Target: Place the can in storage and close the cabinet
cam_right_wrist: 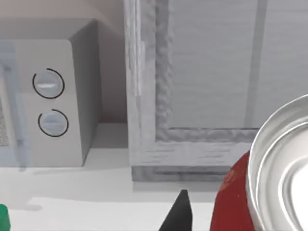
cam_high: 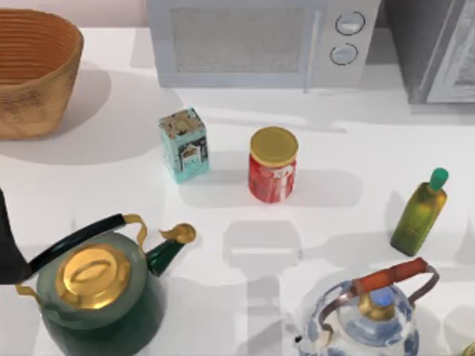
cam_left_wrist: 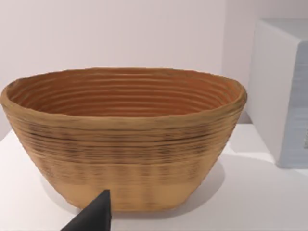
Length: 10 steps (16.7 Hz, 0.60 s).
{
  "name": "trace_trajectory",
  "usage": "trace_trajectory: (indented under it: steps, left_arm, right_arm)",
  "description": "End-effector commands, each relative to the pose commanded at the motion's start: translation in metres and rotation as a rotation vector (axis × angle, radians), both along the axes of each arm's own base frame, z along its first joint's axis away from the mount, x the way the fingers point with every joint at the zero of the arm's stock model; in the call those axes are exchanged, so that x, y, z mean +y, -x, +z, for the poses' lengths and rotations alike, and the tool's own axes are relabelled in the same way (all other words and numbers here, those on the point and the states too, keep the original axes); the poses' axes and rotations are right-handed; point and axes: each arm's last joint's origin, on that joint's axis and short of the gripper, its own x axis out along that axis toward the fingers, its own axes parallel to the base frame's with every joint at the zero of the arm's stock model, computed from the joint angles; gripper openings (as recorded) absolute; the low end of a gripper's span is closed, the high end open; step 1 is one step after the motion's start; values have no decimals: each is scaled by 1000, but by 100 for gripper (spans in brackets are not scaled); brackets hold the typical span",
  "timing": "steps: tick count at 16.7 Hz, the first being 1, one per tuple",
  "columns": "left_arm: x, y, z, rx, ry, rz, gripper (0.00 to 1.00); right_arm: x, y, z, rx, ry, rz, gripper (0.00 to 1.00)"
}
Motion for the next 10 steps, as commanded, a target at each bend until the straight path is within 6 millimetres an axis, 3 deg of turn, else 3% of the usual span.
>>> trace_trajectory:
  steps: [5, 8, 10]
  left_arm:
    - [0, 0, 0, 0, 0, 0, 100]
    - [0, 0, 0, 0, 0, 0, 100]
    - [0, 0, 0, 0, 0, 0, 100]
  right_arm:
    - [1, 0, 8, 16, 1, 7, 0]
    - [4, -3, 36, 63, 10, 26, 0]
    - [6, -9, 69, 92, 19, 35, 0]
